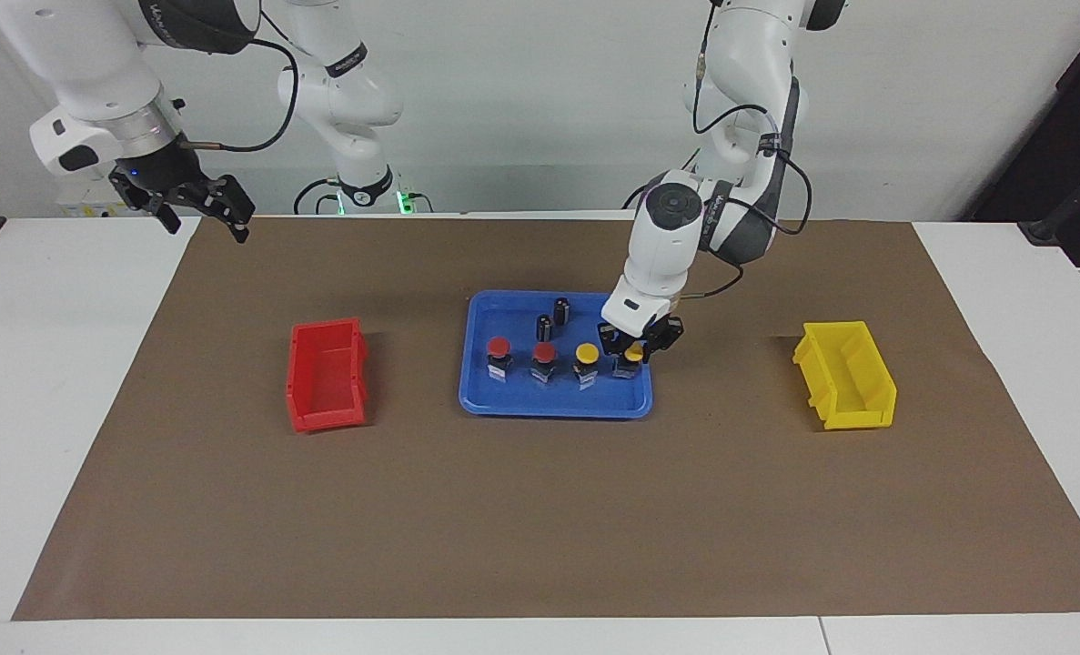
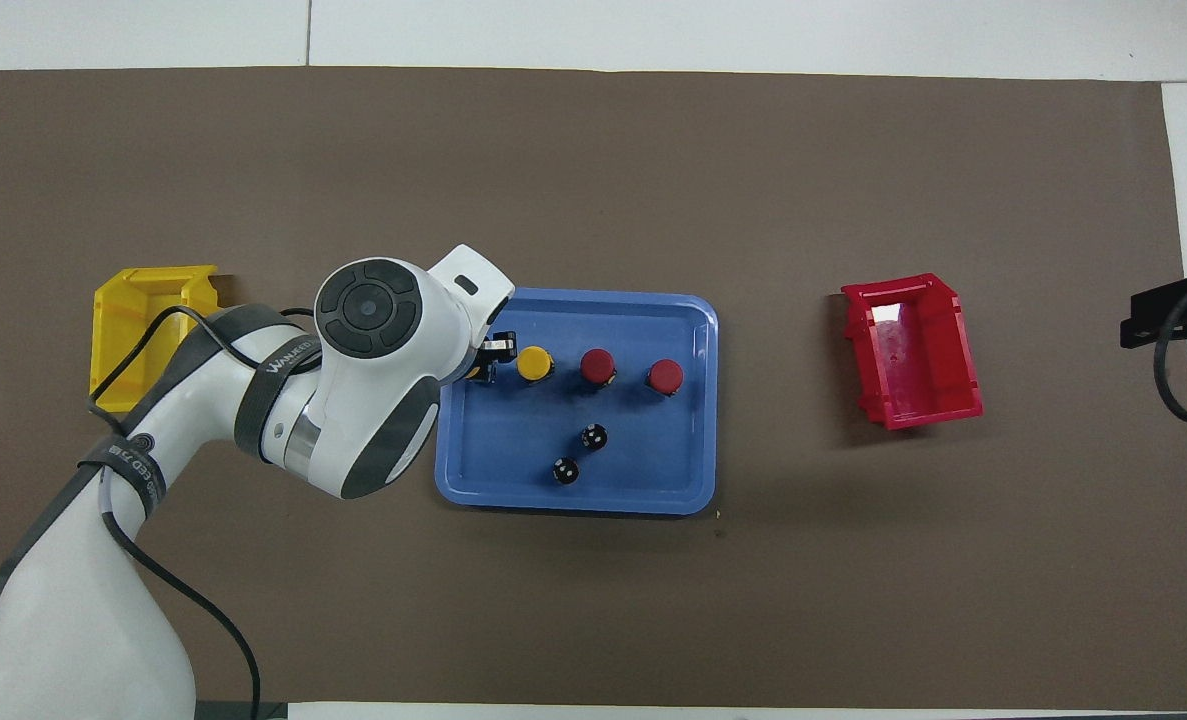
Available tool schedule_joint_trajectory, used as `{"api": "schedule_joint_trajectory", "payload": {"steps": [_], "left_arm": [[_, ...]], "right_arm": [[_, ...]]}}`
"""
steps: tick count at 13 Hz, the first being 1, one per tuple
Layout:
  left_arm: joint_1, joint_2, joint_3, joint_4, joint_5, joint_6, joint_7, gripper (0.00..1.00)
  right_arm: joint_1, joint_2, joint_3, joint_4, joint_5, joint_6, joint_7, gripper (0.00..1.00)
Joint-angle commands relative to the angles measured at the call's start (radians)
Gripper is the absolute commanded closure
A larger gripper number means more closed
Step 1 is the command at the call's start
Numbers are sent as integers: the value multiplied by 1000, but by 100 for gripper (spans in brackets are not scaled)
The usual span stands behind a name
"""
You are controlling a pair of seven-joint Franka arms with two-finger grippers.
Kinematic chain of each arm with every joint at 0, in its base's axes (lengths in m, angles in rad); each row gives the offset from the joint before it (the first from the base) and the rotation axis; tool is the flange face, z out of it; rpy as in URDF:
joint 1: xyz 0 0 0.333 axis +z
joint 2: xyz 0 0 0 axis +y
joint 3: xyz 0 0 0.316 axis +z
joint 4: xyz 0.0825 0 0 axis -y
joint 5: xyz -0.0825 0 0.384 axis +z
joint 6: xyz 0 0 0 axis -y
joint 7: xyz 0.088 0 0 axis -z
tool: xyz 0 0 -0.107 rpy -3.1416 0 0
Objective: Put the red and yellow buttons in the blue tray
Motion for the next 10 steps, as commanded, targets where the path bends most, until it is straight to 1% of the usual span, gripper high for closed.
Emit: {"api": "schedule_joint_trajectory", "payload": {"steps": [1, 2, 4, 5, 6, 8, 9, 10], "left_arm": [[-22, -14, 16, -10, -10, -5, -21, 40], [-22, -15, 16, 1, -10, -22, -22, 28], [-7, -34, 22, 45, -8, -107, -8, 14], [24, -58, 22, 73, -8, -155, 15, 5], [68, -84, 22, 100, -8, -225, 84, 0], [135, -95, 23, 198, -8, -409, 229, 0], [189, -97, 22, 243, -10, -472, 279, 0], [234, -115, 23, 255, -18, -490, 319, 0]], "right_arm": [[-11, -17, 3, -19, 8, 2, -23, 0], [-13, -17, 3, -19, 10, 1, -26, 0], [-13, -17, 2, -19, 14, 1, -80, 0], [-13, -17, 3, -19, 16, 1, -95, 0], [-11, -17, 3, -20, 16, 2, -98, 0], [-5, -18, 5, -22, 17, 1, -98, 0], [-5, -18, 3, -22, 22, 1, -98, 0], [-5, -20, 3, -23, 28, 1, -97, 0]]}}
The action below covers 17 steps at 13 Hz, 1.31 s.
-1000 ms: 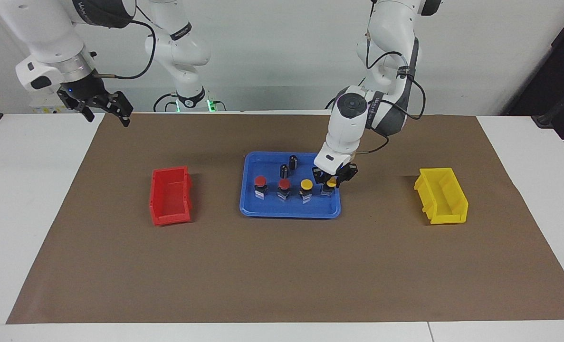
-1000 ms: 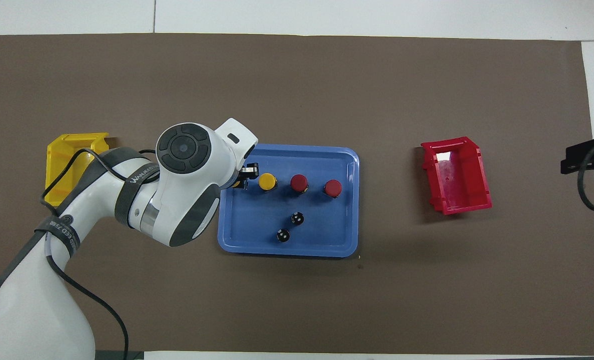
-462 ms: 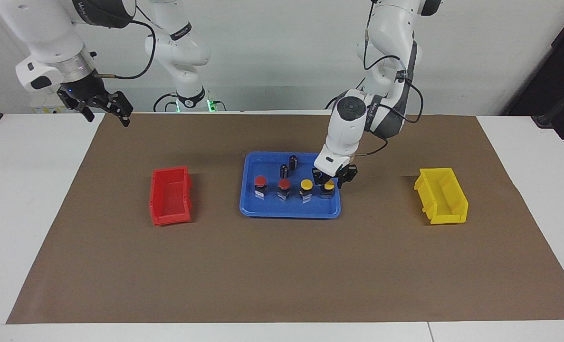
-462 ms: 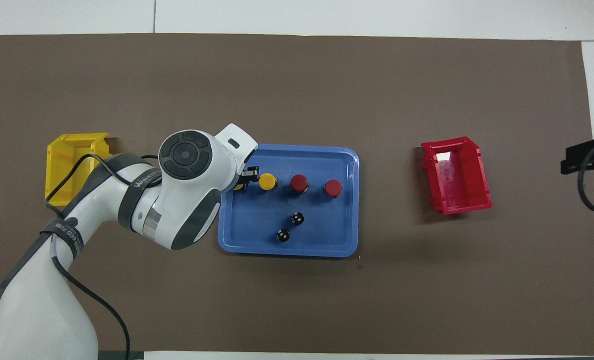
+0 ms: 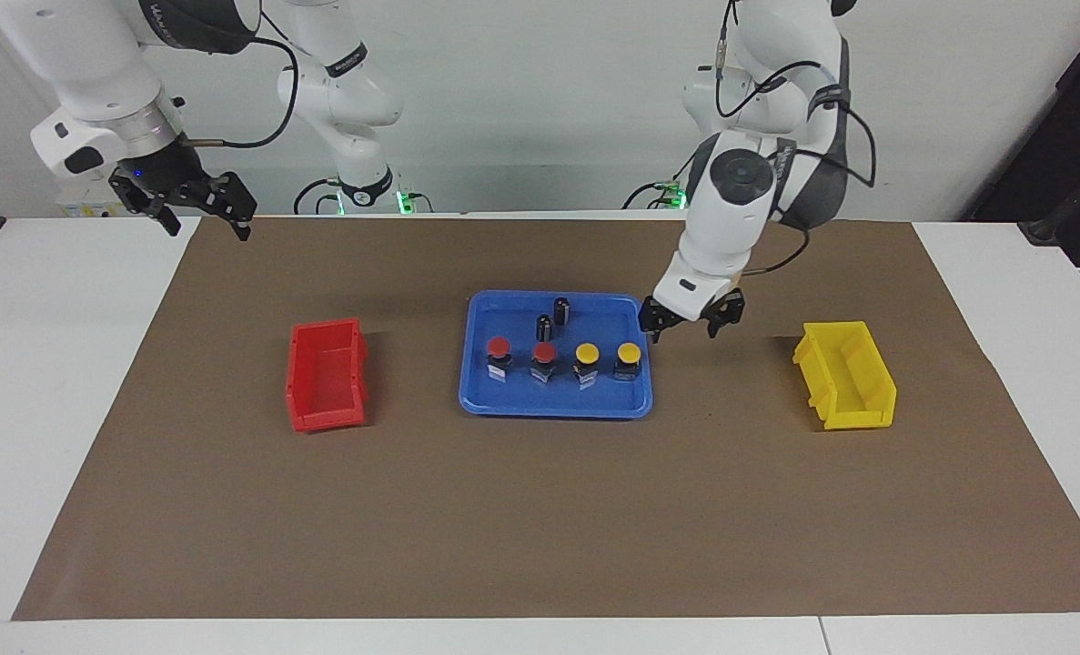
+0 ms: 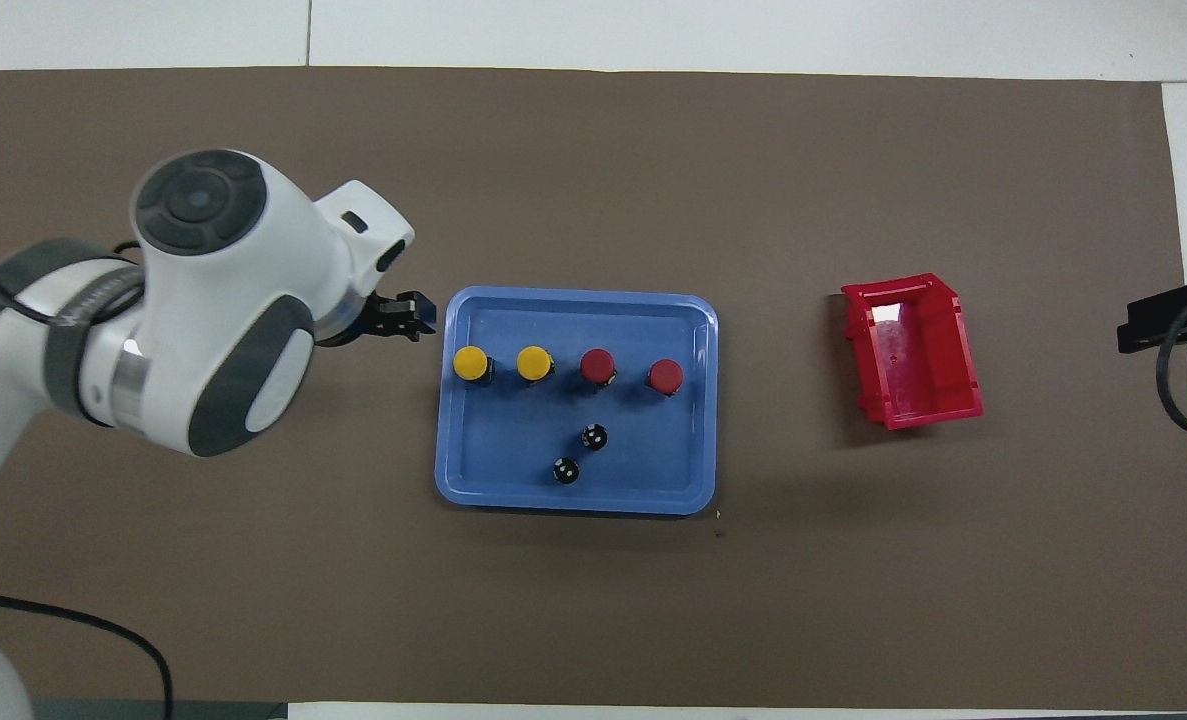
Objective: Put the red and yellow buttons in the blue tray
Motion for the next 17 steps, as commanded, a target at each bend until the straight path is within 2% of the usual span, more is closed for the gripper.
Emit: {"api": "schedule_joint_trajectory", "payload": {"steps": [1, 3, 5, 6, 10, 17], "left_arm": [[100, -36, -2, 46, -18, -61, 115, 0], [197, -46, -2, 110, -18, -91, 173, 0], [273, -50, -2, 176, -18, -194, 335, 0], [304, -50, -2, 197, -18, -221, 357, 0], [338, -64, 0, 249, -21, -278, 360, 0], [327, -95, -9, 245, -21, -303, 383, 0]], "right_arm": [[-5, -20, 2, -23, 21, 2, -24, 0], [-2, -20, 3, -23, 21, 3, -23, 0], [-2, -20, 3, -23, 21, 2, -24, 0], [-2, -20, 3, -23, 21, 3, -24, 0], [0, -20, 5, -24, 21, 3, -20, 0], [0, -20, 5, -24, 21, 8, -19, 0]]}}
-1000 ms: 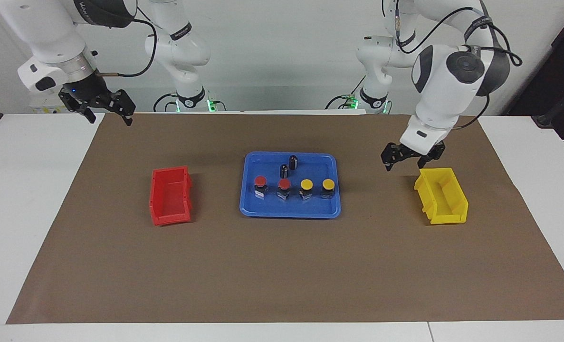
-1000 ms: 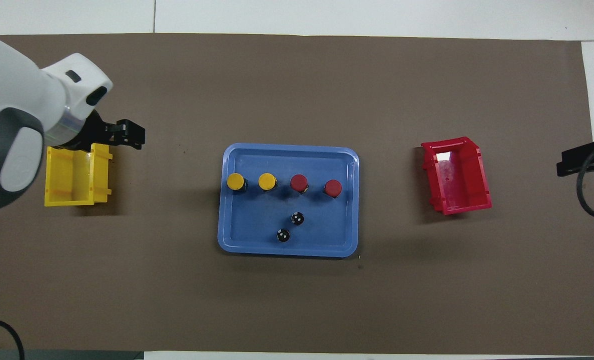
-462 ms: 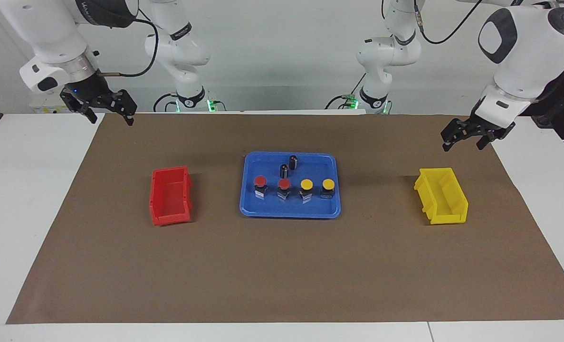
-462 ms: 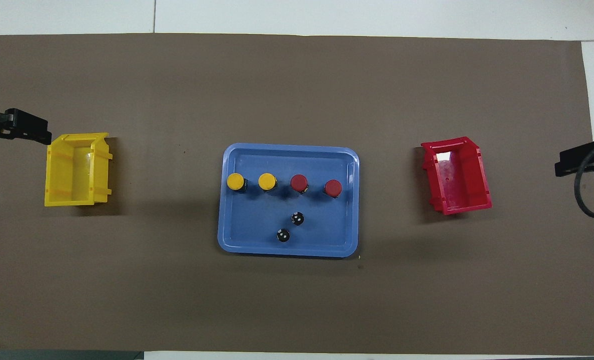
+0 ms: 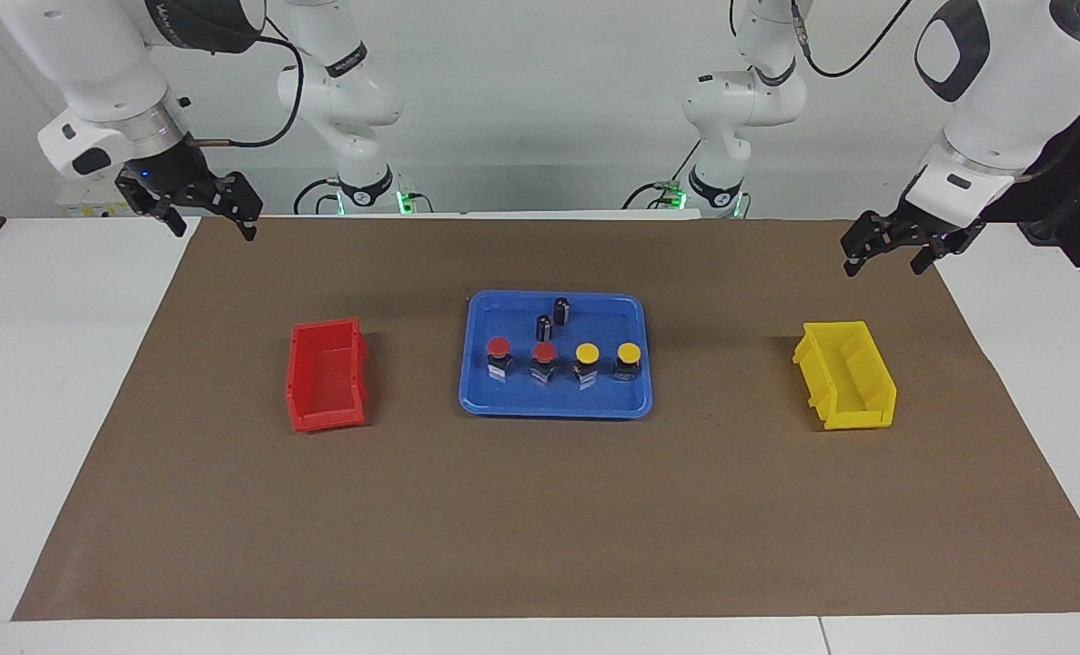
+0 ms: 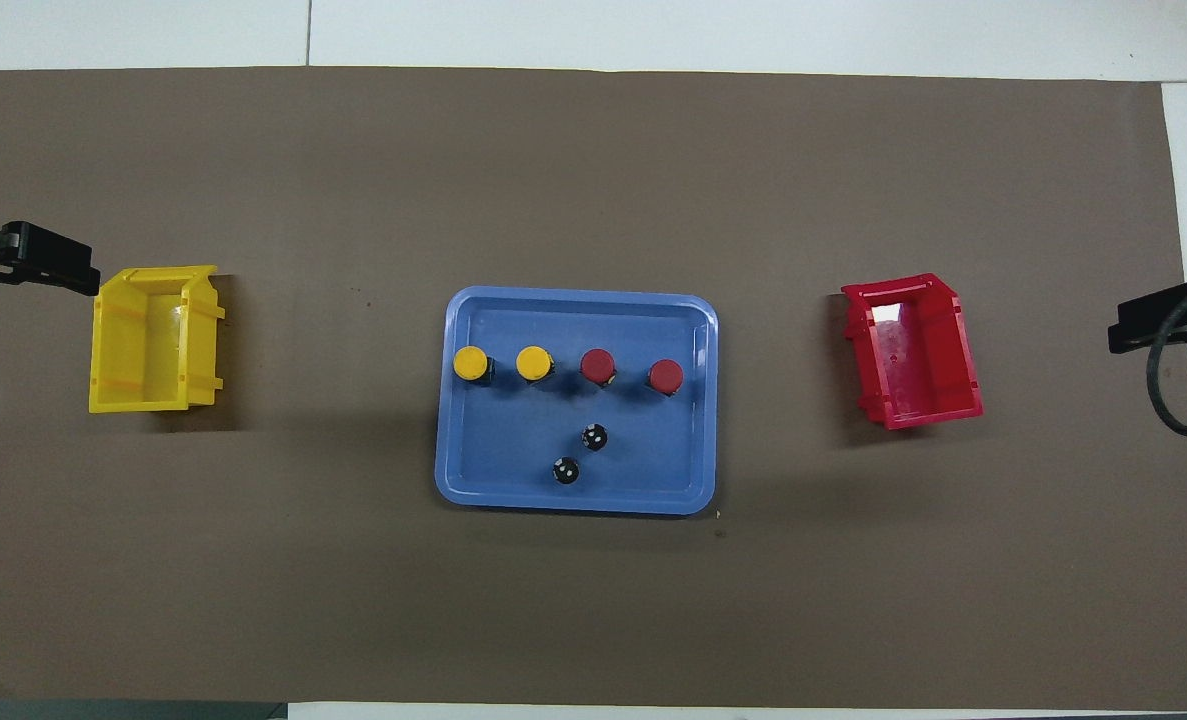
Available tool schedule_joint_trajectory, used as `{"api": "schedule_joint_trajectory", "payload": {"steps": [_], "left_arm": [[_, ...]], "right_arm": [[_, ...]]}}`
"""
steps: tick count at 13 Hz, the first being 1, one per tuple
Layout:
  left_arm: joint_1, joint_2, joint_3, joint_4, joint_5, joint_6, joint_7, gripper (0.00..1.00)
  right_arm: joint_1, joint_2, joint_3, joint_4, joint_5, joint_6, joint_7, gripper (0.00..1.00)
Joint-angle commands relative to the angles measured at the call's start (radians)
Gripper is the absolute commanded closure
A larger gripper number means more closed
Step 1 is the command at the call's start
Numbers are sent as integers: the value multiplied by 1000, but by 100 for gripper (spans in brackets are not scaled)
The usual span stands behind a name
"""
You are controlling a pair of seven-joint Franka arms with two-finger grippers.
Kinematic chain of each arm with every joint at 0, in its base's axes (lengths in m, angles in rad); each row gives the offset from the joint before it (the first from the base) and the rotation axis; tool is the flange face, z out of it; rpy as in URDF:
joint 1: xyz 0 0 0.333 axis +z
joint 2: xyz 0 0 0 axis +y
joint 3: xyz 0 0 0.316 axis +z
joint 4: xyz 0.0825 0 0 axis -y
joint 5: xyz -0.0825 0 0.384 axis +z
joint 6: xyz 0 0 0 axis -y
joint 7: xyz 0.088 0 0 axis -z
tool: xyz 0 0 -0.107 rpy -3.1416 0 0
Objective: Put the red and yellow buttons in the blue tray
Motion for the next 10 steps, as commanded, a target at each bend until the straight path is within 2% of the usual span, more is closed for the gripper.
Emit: {"api": "schedule_joint_trajectory", "payload": {"steps": [1, 10], "left_arm": [[1, -14, 3, 5, -16, -27, 47, 0], [9, -25, 6, -1, -16, -39, 73, 0]], "right_arm": [[-8, -20, 3, -23, 18, 8, -19, 0], [-8, -20, 5, -26, 18, 8, -17, 0]]}}
